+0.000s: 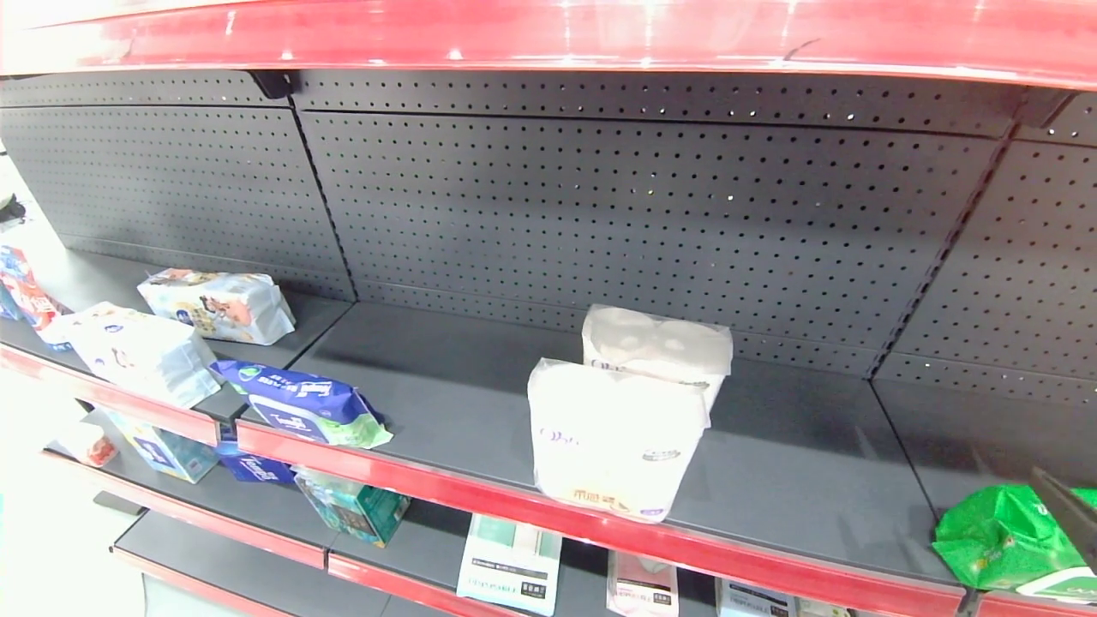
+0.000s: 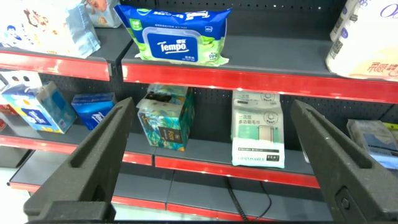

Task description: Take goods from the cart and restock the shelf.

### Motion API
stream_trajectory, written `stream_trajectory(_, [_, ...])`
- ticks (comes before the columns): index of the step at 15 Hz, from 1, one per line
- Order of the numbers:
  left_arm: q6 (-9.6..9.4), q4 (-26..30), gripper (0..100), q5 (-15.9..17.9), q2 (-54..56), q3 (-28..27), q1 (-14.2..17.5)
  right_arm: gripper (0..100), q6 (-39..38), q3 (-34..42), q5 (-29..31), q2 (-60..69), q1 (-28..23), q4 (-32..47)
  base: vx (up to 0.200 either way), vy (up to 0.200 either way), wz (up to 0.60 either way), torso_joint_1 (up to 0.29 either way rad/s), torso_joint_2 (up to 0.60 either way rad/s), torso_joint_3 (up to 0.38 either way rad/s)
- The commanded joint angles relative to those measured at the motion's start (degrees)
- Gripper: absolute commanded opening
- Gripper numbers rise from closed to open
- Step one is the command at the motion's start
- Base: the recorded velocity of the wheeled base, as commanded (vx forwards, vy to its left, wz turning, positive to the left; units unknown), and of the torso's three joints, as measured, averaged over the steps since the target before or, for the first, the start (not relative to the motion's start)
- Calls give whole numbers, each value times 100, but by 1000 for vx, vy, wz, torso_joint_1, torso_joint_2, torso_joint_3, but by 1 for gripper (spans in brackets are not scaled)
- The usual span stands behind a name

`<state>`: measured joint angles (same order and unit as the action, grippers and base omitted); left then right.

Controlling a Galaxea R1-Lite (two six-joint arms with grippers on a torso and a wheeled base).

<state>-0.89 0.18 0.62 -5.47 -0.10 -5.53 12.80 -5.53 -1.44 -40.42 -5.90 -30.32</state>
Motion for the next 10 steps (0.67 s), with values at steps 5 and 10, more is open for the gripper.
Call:
stream_trajectory(5, [1,-1,100,-1,-6,1,0,100,-674,553,-50,4042,572,2654,0,0,0,0,0,0])
stream_trajectory(10, [1,-1,100,-1,-6,1,0,100,-1227,553,320,4034,599,2882,0,0,0,0,0,0])
